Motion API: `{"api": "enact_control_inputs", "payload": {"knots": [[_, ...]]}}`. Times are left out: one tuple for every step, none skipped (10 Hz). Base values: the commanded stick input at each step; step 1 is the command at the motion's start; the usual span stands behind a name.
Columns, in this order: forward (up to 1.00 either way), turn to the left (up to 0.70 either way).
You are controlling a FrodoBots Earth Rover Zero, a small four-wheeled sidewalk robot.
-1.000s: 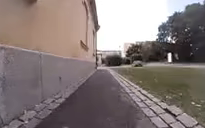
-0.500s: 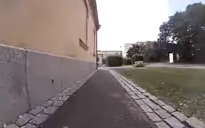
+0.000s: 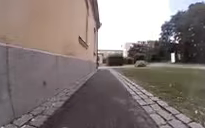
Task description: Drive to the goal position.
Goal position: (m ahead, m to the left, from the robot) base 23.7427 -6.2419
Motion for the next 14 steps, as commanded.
{"api": "enact_control_inputs", "payload": {"knots": [[0.7,0.0],[0.7,0.0],[0.7,0.0],[0.7,0.0],[0.7,0.0],[0.7,0.0],[0.7,0.0],[0.7,0.0],[0.7,0.0],[0.7,0.0],[0.7,0.0],[0.7,-0.04],[0.7,-0.17],[0.7,-0.23]]}}
